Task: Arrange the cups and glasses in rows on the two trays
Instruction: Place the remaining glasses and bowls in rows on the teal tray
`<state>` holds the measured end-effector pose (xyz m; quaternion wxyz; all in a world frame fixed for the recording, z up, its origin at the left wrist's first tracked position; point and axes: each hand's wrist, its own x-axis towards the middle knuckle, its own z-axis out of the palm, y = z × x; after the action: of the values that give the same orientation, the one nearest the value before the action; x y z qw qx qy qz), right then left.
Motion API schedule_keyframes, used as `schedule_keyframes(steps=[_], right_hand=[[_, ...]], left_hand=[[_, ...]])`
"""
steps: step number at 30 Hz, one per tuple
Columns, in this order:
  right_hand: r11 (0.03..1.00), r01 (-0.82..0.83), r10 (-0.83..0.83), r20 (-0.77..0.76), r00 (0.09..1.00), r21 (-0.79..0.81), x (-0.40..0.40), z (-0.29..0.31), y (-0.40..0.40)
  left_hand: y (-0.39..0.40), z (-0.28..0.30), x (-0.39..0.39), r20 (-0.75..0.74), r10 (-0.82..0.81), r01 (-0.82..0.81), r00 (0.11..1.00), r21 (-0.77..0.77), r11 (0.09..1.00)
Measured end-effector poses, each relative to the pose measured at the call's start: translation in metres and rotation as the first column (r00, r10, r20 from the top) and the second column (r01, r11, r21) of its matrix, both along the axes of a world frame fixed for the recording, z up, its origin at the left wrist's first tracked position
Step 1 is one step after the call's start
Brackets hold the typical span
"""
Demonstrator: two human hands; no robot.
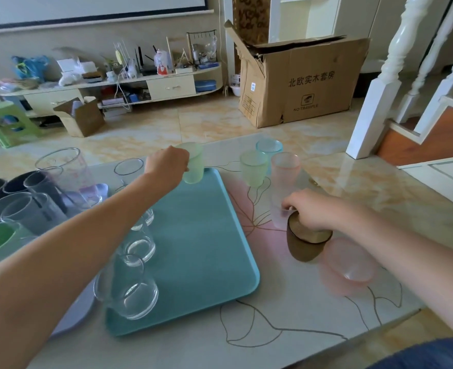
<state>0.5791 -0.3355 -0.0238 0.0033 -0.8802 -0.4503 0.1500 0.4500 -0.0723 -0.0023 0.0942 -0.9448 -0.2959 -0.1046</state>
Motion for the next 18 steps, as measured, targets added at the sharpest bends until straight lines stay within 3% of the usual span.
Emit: schedule_keyframes(steps=[9,18], right_hand=[[0.999,-0.026,0.025,-0.032,0.999,-0.021,0.003,-0.002,0.006],[1.0,-0.03,0.03,-0.026,0.999,0.001,0.002,-0.001,0.006]], left_hand=[[0.049,-0.024,-0.01,-0.151,0.117,-0.106,0.982,0.079,0.991],[0.053,-0.038,-0.01,-0.202,0.074,-0.066,0.977,0.049,0.997]])
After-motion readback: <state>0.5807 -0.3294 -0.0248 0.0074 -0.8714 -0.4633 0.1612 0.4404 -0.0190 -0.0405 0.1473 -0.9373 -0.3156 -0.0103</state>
